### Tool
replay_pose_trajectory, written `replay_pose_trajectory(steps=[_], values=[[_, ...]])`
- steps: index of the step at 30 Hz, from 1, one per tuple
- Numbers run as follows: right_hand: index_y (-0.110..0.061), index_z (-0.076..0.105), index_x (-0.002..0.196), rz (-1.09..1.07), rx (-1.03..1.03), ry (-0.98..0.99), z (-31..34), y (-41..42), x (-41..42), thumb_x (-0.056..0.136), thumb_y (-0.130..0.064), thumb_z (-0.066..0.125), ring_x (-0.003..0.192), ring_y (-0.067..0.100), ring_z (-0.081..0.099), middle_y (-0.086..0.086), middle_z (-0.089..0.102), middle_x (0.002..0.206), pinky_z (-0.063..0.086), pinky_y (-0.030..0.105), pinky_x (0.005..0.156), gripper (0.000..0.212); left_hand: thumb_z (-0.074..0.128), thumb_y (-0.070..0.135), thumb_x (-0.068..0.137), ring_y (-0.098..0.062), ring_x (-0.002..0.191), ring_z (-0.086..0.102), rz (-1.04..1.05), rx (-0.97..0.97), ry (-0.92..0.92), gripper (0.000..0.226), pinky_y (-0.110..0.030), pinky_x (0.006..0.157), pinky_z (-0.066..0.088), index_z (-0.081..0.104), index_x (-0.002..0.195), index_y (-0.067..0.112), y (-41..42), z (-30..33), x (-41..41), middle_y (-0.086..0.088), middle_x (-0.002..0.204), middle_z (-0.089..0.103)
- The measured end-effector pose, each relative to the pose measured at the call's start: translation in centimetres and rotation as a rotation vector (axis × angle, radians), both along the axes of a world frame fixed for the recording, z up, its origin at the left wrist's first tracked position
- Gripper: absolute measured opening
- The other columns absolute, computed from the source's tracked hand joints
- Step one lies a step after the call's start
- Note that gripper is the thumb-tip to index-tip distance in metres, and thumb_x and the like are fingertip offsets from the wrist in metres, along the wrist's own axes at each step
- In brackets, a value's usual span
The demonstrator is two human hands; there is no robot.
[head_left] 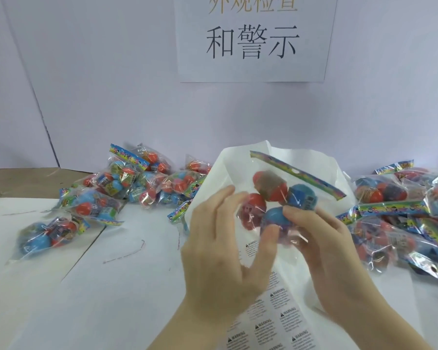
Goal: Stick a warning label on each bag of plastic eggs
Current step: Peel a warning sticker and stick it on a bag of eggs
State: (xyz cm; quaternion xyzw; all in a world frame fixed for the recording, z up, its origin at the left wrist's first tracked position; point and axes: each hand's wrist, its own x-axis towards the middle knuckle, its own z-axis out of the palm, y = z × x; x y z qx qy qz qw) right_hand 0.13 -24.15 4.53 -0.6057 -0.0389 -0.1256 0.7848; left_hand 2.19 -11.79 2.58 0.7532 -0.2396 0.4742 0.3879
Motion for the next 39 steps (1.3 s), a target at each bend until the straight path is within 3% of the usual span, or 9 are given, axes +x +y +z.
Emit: replay_pose_trajectory(steps=[4,8,10,13,17,25,28,32,39], values=[[-0.013,0.066,0.057,0.06,-0.04,0.064,0.1,-0.3,0.0,0.058,-0.017,0.054,0.055,0.014,0.055,0.008,0.063,0.063,0.046,0.021,0.052,0.013,0.044,0.06,0.079,-0.007,0.096,0.056,-0.104,-0.119,0.371,0.048,-0.028,0.074,0.049,0.057,0.108,0.025,1.1,0.4,0.4,0.018,0.106,0.058],[-0.006,0.068,0.062,0.15,-0.057,0.088,0.0,-0.4,0.0,0.056,-0.01,0.056,0.055,0.016,0.058,0.011,0.064,0.064,0.046,0.02,0.047,0.015,0.073,0.048,0.075,-0.001,0.052,0.057,-0.691,-0.478,0.867,0.025,-0.014,0.048,0.043,0.069,0.08,0.024,0.3,1.1,-0.4,0.01,0.064,0.063],[-0.006,0.071,0.074,0.124,-0.104,0.071,0.0,-0.7,0.1,0.059,-0.014,0.061,0.06,0.017,0.06,0.011,0.067,0.07,0.048,0.021,0.053,0.02,0.069,0.04,0.067,0.0,0.044,0.053,-0.703,-0.555,0.879,0.02,-0.01,0.044,0.04,0.069,0.065,0.02,-0.2,1.3,-0.8,0.009,0.053,0.061],[-0.027,0.071,0.091,0.058,-0.208,0.041,0.2,-0.6,0.0,0.067,-0.037,0.065,0.072,0.014,0.062,0.003,0.072,0.083,0.042,0.027,0.067,0.027,0.063,0.038,0.063,0.0,0.045,0.055,-0.675,-0.641,0.832,0.023,-0.011,0.046,0.042,0.069,0.071,0.017,-0.3,1.2,-0.6,0.007,0.055,0.064],[-0.022,0.073,0.084,-0.025,-0.224,0.077,0.2,-0.4,0.2,0.061,-0.056,0.067,0.076,0.011,0.061,0.0,0.073,0.086,0.042,0.027,0.069,0.042,0.065,0.04,0.06,-0.004,0.04,0.048,-0.636,-0.635,0.804,0.029,-0.012,0.041,0.038,0.07,0.063,0.011,0.0,0.8,-0.5,0.003,0.052,0.06],[-0.016,0.075,0.06,-0.134,0.009,0.027,0.5,-1.2,0.5,0.059,-0.026,0.066,0.06,0.01,0.057,0.0,0.068,0.062,0.046,0.013,0.056,0.014,0.076,0.046,0.063,-0.017,0.048,0.06,-0.677,-0.436,0.931,0.037,-0.022,0.042,0.046,0.067,0.085,0.017,0.3,0.5,-0.3,-0.004,0.063,0.066],[-0.017,0.075,0.062,-0.144,0.021,0.009,0.5,-1.4,0.5,0.062,-0.035,0.066,0.064,0.012,0.057,0.001,0.068,0.065,0.047,0.017,0.064,0.019,0.084,0.034,0.06,-0.016,0.047,0.061,-0.674,-0.437,0.935,0.036,-0.02,0.046,0.048,0.068,0.085,0.015,0.3,0.6,-0.2,0.0,0.059,0.067],[-0.019,0.077,0.081,0.038,-0.042,0.004,0.6,-1.3,0.4,0.059,-0.047,0.07,0.076,0.014,0.065,0.005,0.073,0.085,0.052,0.021,0.069,0.036,0.07,0.038,0.052,-0.019,0.053,0.068,-0.709,-0.591,0.865,0.035,-0.019,0.052,0.053,0.071,0.077,0.014,0.0,0.7,-0.1,-0.005,0.067,0.072],[-0.012,0.075,0.088,0.106,-0.149,0.038,0.3,-1.1,0.3,0.05,-0.029,0.081,0.073,0.013,0.064,0.006,0.073,0.08,0.052,0.02,0.068,0.043,0.064,0.042,0.056,-0.018,0.056,0.07,-0.678,-0.622,0.842,0.026,-0.016,0.052,0.052,0.075,0.065,0.02,0.1,0.7,-0.1,0.0,0.068,0.073]])
